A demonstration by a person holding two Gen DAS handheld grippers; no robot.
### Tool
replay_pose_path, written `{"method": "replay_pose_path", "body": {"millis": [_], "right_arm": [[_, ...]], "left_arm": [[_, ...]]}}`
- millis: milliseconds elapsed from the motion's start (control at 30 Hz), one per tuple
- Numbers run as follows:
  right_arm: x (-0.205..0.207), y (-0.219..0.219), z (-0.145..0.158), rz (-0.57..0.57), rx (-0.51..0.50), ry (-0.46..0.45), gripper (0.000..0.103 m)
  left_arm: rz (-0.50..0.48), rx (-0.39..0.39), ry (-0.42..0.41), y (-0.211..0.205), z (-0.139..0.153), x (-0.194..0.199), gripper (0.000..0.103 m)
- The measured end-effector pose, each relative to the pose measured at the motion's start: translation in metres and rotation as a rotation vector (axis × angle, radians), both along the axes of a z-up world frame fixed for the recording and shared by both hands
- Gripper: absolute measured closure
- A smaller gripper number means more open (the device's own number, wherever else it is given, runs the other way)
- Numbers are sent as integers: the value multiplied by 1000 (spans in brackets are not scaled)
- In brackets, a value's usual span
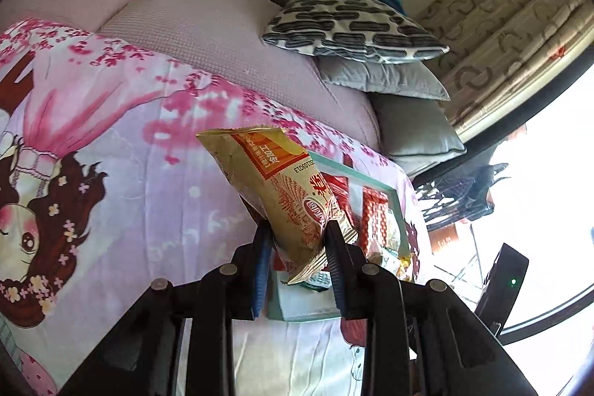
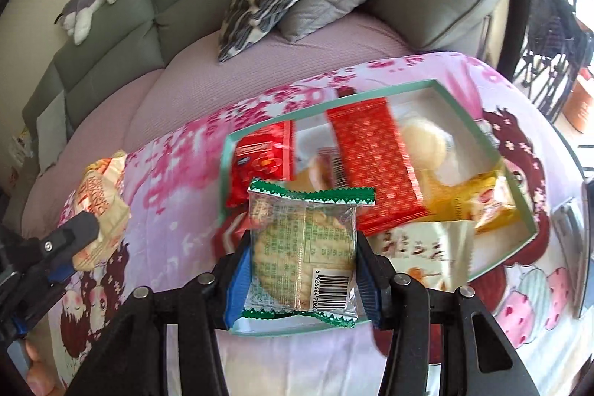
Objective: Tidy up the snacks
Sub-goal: 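Carry bread bag and round cookie over the tray with both tools, then open both tools to drop bread bag and cookie into the tray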
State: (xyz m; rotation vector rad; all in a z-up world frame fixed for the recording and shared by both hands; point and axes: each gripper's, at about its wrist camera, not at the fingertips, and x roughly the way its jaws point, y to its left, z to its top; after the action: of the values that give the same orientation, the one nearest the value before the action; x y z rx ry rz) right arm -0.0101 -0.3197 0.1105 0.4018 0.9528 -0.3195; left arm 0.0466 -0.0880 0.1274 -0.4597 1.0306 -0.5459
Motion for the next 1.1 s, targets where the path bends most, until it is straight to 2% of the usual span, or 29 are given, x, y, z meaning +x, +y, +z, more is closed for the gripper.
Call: {"method": "replay_pose_path", "body": {"millis": [167, 433, 767, 867, 1100], "right_arm": [[-10, -40, -8, -88, 8, 17, 50], [-9, -48, -13, -81, -6, 13, 50], [0, -38, -21, -32, -13, 35, 50], [2, -36, -23, -24, -20, 45, 50], [4, -30, -24, -3, -39, 54, 50]], "left_arm": [[-132, 39, -12, -54, 0, -3, 73], [-236, 90, -25, -107, -6, 0, 73], [-248, 91, 23, -115, -28, 9, 73], [-253, 84, 64, -116, -35, 10, 73], [-248, 69, 83, -109, -29, 8, 59]]}}
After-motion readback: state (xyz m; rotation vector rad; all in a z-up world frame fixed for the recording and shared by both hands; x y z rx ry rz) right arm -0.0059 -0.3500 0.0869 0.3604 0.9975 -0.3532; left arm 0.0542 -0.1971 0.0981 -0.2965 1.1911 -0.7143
